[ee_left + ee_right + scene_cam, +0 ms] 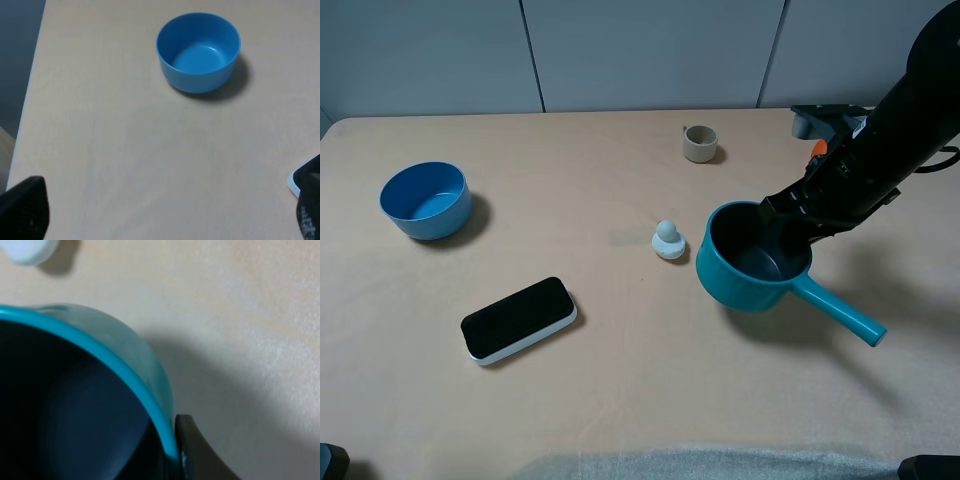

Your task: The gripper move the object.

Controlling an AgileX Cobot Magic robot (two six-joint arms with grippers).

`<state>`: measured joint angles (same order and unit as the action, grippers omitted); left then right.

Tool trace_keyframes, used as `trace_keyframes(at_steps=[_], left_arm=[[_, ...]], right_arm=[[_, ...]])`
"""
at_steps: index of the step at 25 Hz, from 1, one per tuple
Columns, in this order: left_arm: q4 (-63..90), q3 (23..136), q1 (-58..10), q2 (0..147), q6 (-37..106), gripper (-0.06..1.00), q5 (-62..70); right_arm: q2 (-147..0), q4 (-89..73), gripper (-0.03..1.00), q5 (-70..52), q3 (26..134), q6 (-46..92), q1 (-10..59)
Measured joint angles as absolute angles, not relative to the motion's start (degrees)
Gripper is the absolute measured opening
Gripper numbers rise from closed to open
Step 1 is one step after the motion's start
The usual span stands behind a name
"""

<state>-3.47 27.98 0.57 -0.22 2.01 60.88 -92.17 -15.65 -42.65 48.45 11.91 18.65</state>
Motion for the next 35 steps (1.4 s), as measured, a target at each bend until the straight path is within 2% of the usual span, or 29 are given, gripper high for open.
trace_keyframes(at_steps=[12, 18, 25, 35], left_arm=[[-3.47, 27.98, 0.57, -0.22, 2.01, 0.99, 60.88], [-3.47, 27.98, 0.57, -0.22, 2.01, 0.99, 60.88], [-3.47, 27.98, 0.57, -0.22, 2.06, 0.99, 60.88], [-3.47, 27.98, 0.57, -0.22, 2.06, 0.99, 60.88]], right_arm=[[-91.51, -15.22, -0.03, -55.69, 60.93, 11.00, 19.25], [-91.51, -10.71, -0.03, -57.43, 66.35, 5.90, 24.98], [-92.17, -9.04, -0.03, -58.48, 72.15, 3.70, 28.14], [-102.16, -7.33, -0.03, -62.39, 86.08, 3.56, 33.14]])
